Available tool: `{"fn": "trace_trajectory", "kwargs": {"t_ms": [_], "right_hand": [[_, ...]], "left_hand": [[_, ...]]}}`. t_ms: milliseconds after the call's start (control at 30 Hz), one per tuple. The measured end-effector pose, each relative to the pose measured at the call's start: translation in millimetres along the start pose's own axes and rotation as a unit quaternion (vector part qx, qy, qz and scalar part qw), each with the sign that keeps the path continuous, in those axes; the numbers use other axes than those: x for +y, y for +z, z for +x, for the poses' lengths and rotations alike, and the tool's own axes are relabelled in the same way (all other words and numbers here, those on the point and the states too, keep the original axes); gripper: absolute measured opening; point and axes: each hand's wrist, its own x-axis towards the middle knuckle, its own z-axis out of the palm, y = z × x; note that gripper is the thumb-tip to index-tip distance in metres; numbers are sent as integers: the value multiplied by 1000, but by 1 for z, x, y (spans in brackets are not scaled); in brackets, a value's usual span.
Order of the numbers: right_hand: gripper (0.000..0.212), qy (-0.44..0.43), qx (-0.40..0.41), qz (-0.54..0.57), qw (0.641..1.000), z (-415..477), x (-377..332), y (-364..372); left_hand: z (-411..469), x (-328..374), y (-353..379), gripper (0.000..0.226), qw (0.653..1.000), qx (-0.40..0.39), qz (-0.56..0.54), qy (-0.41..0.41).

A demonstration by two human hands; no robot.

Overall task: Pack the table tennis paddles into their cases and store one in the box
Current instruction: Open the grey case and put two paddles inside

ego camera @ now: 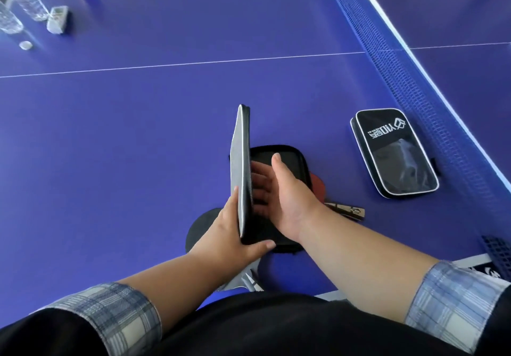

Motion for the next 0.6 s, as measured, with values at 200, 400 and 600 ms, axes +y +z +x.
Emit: {"fn": "trace_trajectory", "kwargs": {"t_ms": [200, 400, 600], "right_hand": [[47, -121, -25, -428, 895, 20, 41, 21], [69, -146, -39, -733, 663, 53, 71, 17], [73, -106, -67, -795, 594, 74, 86, 3]], "left_hand": [[-32, -8, -26, 88, 977, 191, -98, -15], [-39, -25, -52, 73, 922, 265, 276, 68], [-9, -75, -46, 69, 912, -106, 388, -85]]}}
